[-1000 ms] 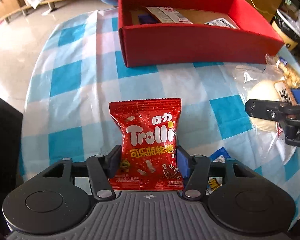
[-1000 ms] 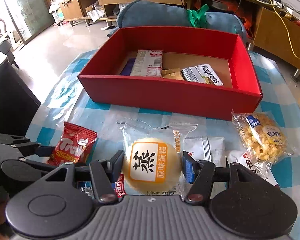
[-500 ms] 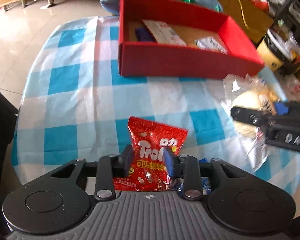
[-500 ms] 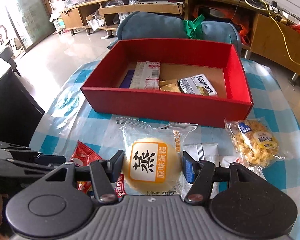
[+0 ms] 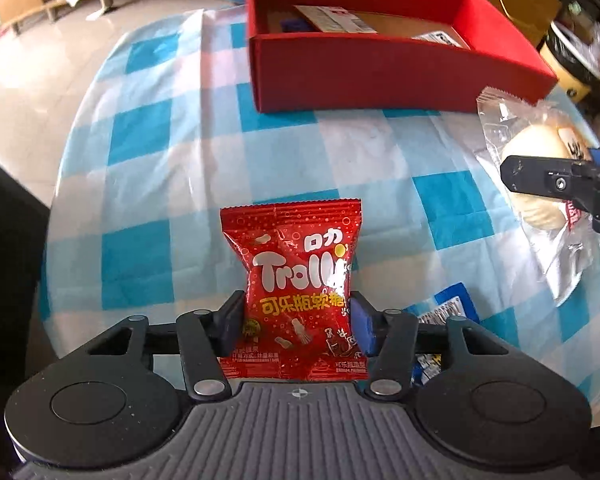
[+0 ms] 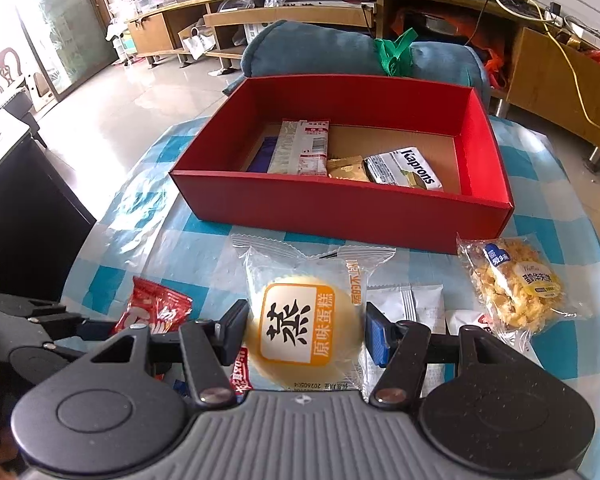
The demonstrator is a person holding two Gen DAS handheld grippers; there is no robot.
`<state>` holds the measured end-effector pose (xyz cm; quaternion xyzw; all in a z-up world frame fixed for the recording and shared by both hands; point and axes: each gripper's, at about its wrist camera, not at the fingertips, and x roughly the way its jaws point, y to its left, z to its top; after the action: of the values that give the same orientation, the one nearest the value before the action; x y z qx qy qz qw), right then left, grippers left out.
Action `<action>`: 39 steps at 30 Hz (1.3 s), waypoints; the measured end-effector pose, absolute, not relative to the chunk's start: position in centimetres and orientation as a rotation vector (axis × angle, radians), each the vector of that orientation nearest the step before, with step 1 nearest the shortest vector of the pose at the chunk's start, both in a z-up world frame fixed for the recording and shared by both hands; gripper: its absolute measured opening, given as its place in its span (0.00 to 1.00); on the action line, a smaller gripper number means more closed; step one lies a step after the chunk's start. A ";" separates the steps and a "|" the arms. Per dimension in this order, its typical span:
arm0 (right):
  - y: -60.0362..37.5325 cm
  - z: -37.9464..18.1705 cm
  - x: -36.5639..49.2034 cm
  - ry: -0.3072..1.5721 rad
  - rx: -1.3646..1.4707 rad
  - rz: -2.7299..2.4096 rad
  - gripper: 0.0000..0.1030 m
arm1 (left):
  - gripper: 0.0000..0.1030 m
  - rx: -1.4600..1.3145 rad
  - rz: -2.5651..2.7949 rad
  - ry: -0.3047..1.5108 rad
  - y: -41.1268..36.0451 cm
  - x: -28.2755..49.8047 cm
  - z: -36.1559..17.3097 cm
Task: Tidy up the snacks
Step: 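Carry both packets over the red box and lower them inside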
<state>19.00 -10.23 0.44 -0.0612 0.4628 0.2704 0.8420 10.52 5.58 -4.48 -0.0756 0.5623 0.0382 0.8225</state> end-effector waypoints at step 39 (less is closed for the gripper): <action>-12.5 4.2 23.8 0.879 0.029 0.495 0.52 | 0.56 -0.435 -0.066 0.920 6.5 17.0 4.6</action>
<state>23.85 -12.50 4.25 0.0139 0.4210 0.2372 0.8754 16.98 6.51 4.60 -0.2082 0.4402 -0.0317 0.8728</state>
